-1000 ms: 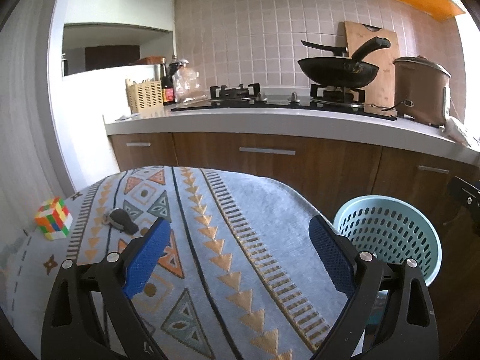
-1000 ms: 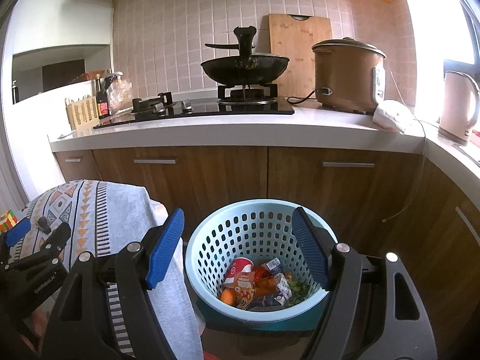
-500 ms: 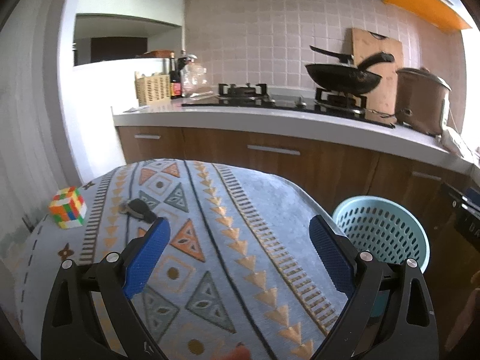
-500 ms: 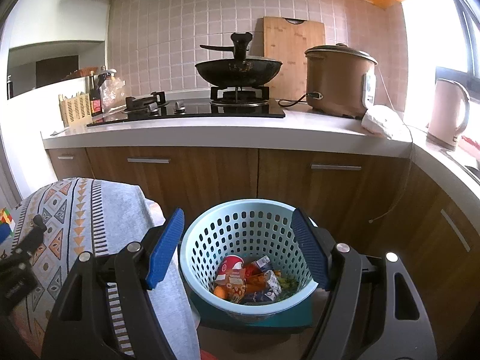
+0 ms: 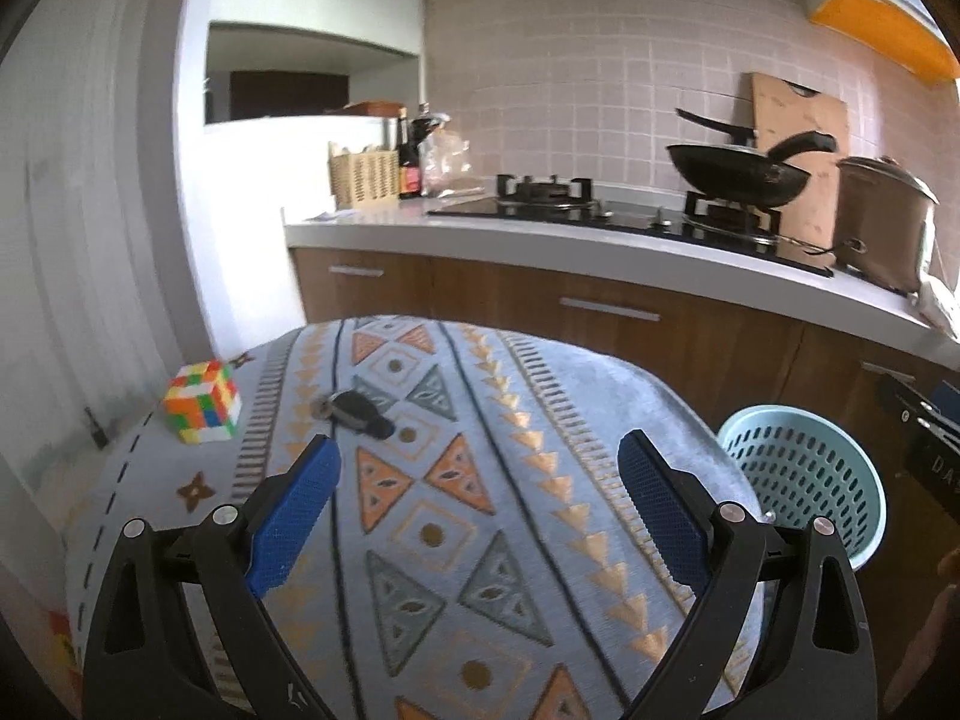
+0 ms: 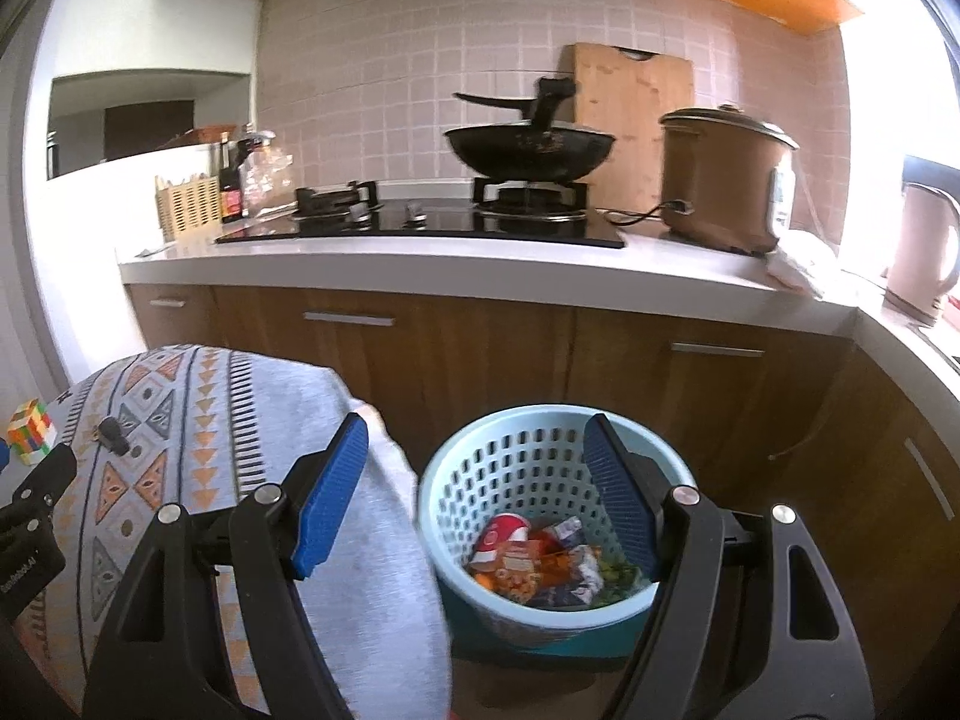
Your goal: Collect trash
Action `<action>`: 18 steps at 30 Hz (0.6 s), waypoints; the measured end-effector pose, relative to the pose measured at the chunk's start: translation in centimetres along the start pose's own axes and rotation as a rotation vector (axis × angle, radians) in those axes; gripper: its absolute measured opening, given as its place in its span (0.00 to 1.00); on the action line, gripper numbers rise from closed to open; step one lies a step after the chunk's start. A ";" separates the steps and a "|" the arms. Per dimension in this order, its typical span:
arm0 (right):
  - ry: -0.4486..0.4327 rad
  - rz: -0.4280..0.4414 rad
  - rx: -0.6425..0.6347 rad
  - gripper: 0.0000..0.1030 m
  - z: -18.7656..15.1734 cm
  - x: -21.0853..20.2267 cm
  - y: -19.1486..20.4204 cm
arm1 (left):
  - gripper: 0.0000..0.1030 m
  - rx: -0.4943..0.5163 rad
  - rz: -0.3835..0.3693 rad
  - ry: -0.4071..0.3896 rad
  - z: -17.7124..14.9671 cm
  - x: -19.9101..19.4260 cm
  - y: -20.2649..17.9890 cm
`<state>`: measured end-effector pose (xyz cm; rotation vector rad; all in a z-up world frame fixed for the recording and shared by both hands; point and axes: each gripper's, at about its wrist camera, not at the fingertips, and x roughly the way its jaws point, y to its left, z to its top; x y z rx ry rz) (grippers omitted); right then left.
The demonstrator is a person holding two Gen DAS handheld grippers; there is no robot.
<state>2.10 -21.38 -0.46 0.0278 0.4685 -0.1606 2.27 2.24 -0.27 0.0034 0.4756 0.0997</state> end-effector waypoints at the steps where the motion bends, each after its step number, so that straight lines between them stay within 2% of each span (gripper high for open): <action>1: 0.002 0.014 -0.008 0.68 -0.1 0.1 0.7 | 0.89 -0.012 0.013 0.003 0.0 0.0 0.6; 11: 0.064 0.161 -0.117 0.68 -1.4 1.4 8.6 | 0.89 -0.062 0.154 0.048 -0.8 0.1 6.2; 18: 0.174 0.281 -0.219 0.68 -4.3 2.9 15.7 | 0.89 -0.129 0.293 0.155 -3.4 1.3 12.4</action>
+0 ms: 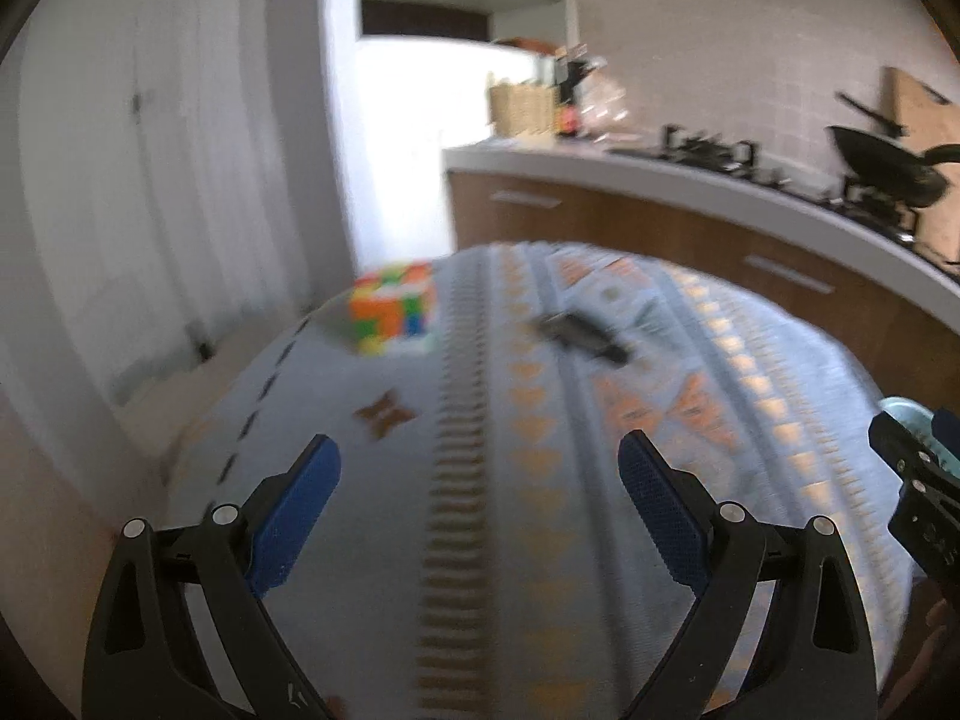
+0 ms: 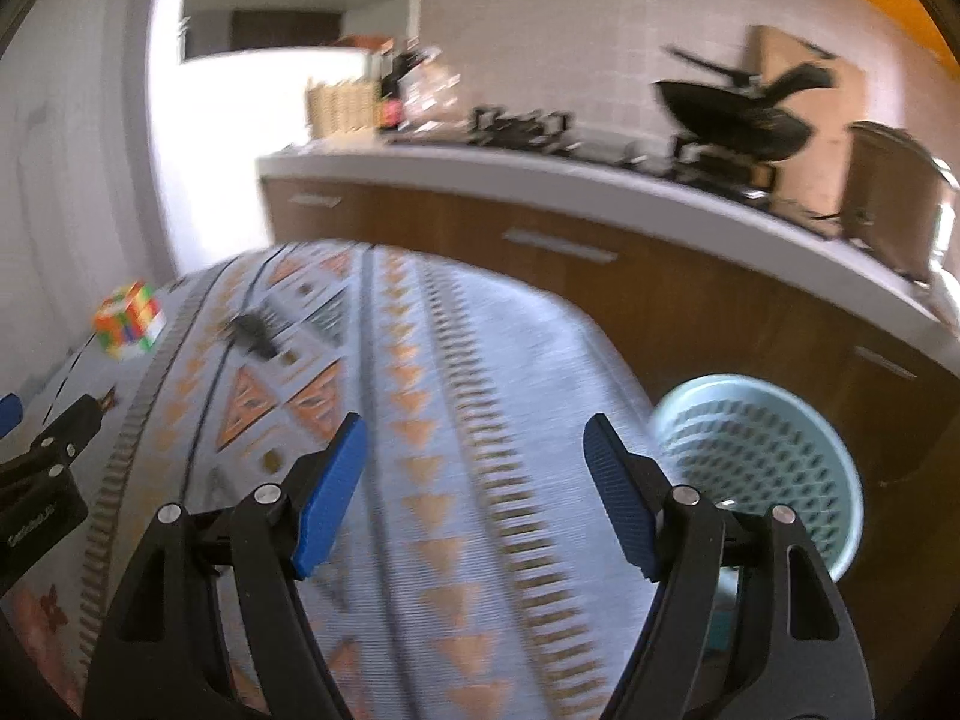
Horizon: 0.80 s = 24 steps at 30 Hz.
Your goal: Collect trash
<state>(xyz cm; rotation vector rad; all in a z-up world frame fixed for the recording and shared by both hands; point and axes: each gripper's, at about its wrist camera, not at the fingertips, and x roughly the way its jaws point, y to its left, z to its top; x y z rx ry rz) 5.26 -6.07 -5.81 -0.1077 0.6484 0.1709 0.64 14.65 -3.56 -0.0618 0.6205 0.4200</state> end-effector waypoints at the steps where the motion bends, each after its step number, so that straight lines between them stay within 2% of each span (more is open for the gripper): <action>1: 0.017 0.011 -0.008 0.68 -0.2 0.5 0.8 | 0.89 -0.005 0.015 0.016 -0.2 0.5 0.6; 6: 0.120 0.085 -0.036 0.68 -1.2 3.1 4.3 | 0.89 -0.039 0.084 0.104 -1.6 3.1 3.9; 10: 0.180 0.080 -0.078 0.68 -1.4 4.7 6.2 | 0.89 -0.055 0.061 0.158 -1.7 4.2 4.6; 15: 0.198 0.074 -0.082 0.68 -1.4 5.4 6.4 | 0.89 -0.033 0.069 0.196 -1.9 5.1 4.1; 20: 0.222 0.071 -0.080 0.68 -1.5 5.9 6.3 | 0.89 -0.004 0.116 0.244 -2.2 5.9 3.5; 24: 0.207 0.064 -0.082 0.68 -1.5 5.7 6.4 | 0.89 0.016 0.148 0.230 -2.2 5.7 3.1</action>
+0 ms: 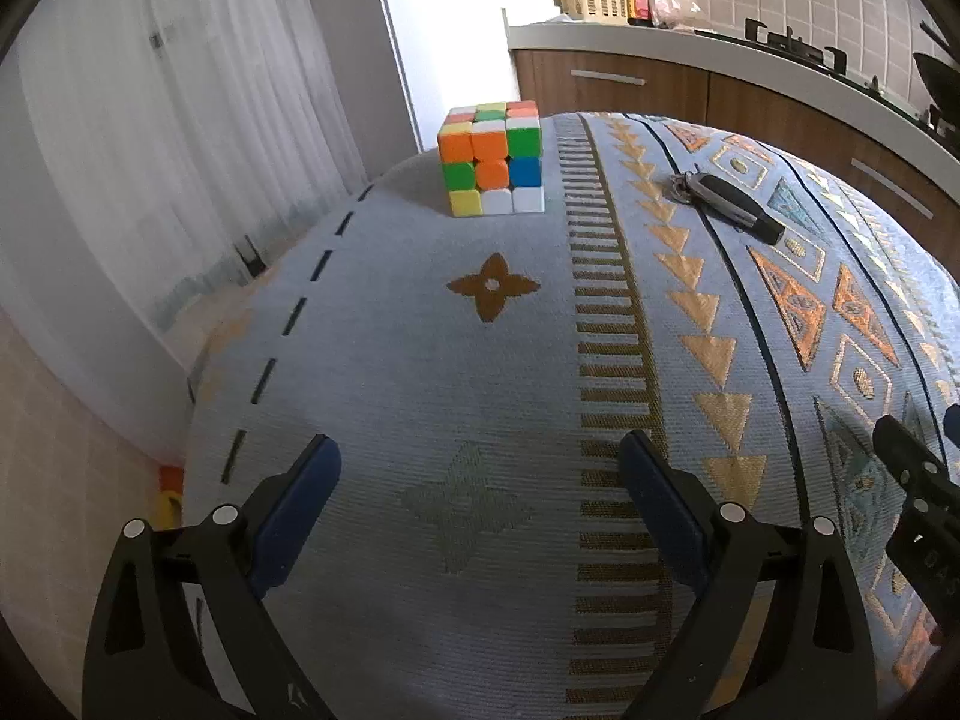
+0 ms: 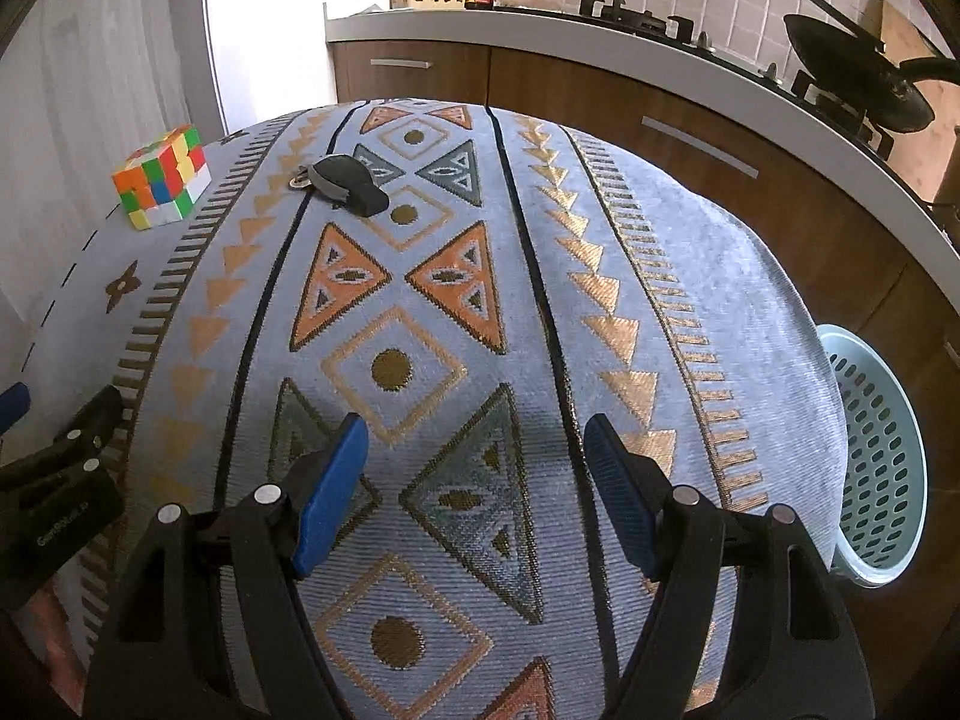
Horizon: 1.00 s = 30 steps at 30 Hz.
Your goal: Collect trash
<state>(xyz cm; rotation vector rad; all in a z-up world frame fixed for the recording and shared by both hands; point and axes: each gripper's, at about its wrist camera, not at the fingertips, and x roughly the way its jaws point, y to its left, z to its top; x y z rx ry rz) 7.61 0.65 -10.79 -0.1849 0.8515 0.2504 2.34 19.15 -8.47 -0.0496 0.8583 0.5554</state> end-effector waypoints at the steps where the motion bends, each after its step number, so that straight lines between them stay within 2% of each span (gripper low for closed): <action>1: -0.042 -0.002 0.017 0.68 -0.1 -0.7 -0.3 | 0.89 0.002 0.009 -0.011 0.0 -0.2 0.0; 3: -0.111 0.005 0.056 0.68 -0.2 -2.1 -1.2 | 0.88 0.003 0.008 -0.053 0.0 -1.1 -0.1; 5: -0.173 0.000 0.123 0.68 -0.3 -3.6 -2.8 | 0.88 0.000 -0.027 -0.151 0.0 -3.2 -0.4; 8: -0.191 -0.082 0.152 0.68 0.3 -4.4 -5.0 | 0.88 0.025 -0.091 -0.245 0.7 -5.9 -1.7; 17: -0.218 -0.213 0.259 0.68 -0.6 -7.0 -11.7 | 0.88 0.086 -0.243 -0.304 1.8 -9.8 -6.4; 24: -0.269 -0.268 0.284 0.68 -1.0 -9.5 -13.7 | 0.88 0.143 -0.293 -0.336 1.7 -11.2 -9.7; 30: -0.292 -0.287 0.295 0.68 -1.3 -10.7 -14.2 | 0.88 0.168 -0.311 -0.358 1.5 -12.2 -11.1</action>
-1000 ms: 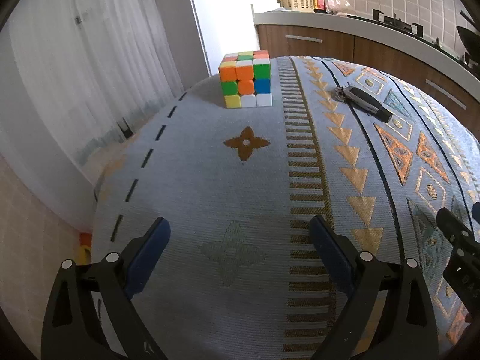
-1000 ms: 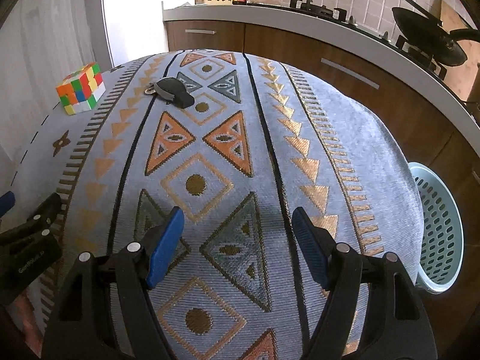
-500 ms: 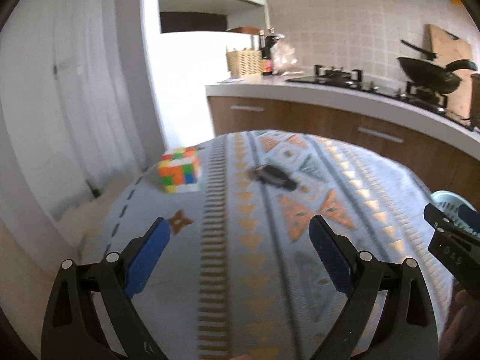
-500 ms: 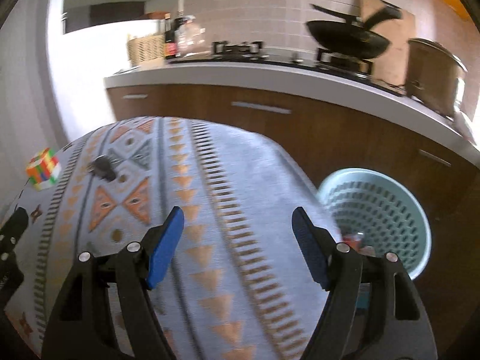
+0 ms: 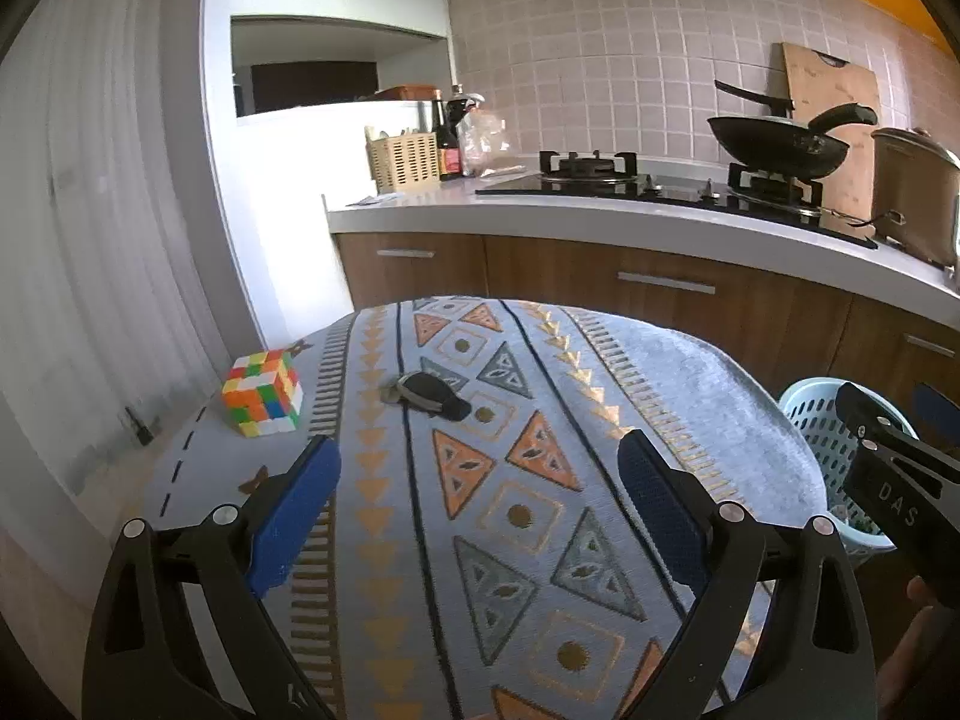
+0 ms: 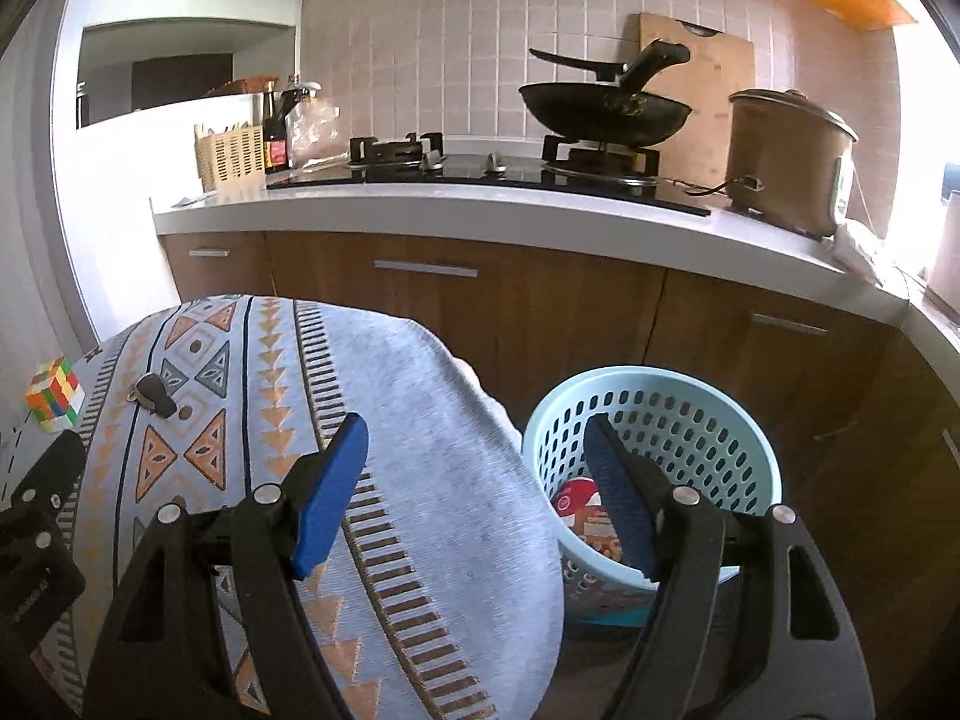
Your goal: Collect trash
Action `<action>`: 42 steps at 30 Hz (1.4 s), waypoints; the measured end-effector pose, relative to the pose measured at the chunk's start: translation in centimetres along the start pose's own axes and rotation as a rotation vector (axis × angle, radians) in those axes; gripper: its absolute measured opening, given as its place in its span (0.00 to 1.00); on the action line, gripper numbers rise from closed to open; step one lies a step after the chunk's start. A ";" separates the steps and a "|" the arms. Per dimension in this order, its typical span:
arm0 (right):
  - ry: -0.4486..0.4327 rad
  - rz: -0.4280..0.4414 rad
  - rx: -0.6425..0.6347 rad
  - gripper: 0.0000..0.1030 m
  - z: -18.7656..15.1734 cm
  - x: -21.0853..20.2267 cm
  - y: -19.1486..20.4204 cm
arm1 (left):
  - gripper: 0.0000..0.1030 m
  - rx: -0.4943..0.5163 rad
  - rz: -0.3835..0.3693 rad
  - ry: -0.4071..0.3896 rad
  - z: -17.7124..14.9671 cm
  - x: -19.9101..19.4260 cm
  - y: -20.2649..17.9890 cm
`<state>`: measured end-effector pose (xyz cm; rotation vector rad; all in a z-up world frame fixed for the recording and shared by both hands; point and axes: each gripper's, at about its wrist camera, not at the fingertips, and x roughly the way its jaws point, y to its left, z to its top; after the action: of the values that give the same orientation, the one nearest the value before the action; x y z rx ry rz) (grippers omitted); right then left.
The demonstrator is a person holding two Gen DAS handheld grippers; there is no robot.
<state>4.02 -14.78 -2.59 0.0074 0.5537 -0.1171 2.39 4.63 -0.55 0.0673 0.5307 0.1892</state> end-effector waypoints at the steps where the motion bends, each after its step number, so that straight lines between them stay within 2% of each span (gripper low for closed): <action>1: -0.001 -0.001 0.001 0.68 0.0 -0.1 -0.1 | 0.88 0.000 -0.003 0.002 0.1 0.0 0.0; 3: -0.003 -0.001 0.002 0.68 0.0 -0.2 -0.2 | 0.88 -0.002 -0.023 0.003 0.1 0.1 -0.1; 5: -0.006 -0.007 0.002 0.68 0.0 -0.3 -0.1 | 0.88 -0.003 -0.008 -0.015 0.0 0.2 -0.1; 7: -0.013 -0.019 0.001 0.68 0.1 -0.5 -0.2 | 0.89 0.009 -0.010 0.004 0.0 0.6 -0.4; 9: -0.021 -0.036 -0.001 0.68 0.2 -0.5 -0.4 | 0.93 -0.005 -0.044 0.035 0.2 1.1 -0.4; 13: -0.027 -0.056 0.009 0.68 0.4 -0.6 -1.2 | 0.93 -0.002 -0.055 0.043 0.2 1.5 -0.8; 22: -0.040 -0.106 0.035 0.68 0.6 -1.0 -3.2 | 0.93 0.023 -0.080 0.011 0.7 0.7 -2.7; 42: -0.048 -0.105 0.042 0.70 0.4 -1.5 -3.4 | 0.93 0.023 -0.091 0.024 0.4 0.5 -3.2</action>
<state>2.52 -18.05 -1.38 0.0161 0.5034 -0.2301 3.50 1.61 -0.82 0.0637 0.5585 0.0951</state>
